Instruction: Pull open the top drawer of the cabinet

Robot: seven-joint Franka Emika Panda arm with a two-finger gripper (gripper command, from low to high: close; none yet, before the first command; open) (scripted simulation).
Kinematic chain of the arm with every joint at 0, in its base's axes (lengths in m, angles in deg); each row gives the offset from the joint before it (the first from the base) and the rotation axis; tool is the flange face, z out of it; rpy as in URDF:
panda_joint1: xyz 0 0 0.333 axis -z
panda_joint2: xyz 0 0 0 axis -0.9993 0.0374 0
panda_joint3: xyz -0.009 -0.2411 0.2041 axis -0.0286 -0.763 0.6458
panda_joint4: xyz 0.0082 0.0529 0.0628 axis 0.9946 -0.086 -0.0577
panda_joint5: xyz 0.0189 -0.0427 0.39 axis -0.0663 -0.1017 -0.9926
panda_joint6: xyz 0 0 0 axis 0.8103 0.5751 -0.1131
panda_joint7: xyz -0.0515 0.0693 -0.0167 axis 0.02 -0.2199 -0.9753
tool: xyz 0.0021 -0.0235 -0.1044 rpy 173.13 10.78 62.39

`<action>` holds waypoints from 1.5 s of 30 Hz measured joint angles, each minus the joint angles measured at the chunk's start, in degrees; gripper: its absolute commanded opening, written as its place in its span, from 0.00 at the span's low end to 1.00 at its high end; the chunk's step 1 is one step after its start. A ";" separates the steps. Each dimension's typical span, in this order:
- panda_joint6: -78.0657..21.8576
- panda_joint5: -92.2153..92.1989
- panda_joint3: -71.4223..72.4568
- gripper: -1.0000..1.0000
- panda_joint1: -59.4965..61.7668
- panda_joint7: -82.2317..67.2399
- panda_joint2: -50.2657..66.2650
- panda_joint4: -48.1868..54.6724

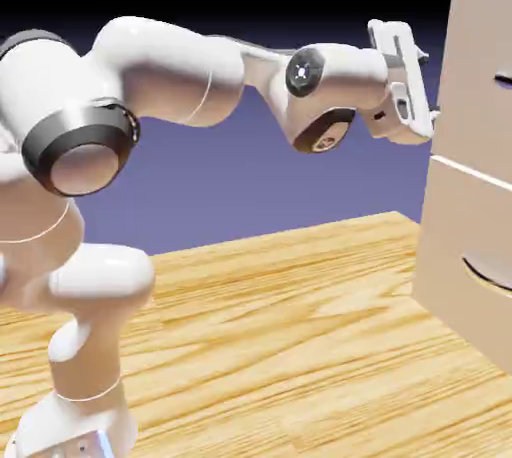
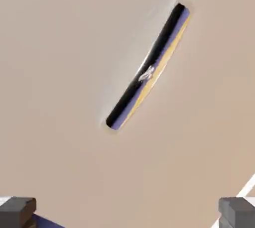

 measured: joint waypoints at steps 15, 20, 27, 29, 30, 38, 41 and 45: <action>9.37 -4.33 -28.41 1.00 -31.15 13.48 0.91 15.05; 12.49 -5.77 -37.89 1.00 -41.53 17.98 1.21 20.07; 11.25 -8.21 -47.05 1.00 -52.66 16.31 -1.09 28.71; 10.21 -9.23 -50.34 1.00 -56.81 14.86 -2.29 32.35; 9.69 -9.74 -51.99 1.00 -58.90 14.13 -2.88 34.18; 12.36 -7.30 -44.29 0.00 -49.25 17.44 -0.01 25.39; 13.64 -5.99 -39.31 0.00 -43.02 19.47 1.54 20.47; 15.00 -4.61 -32.49 0.00 -34.71 21.77 3.13 14.71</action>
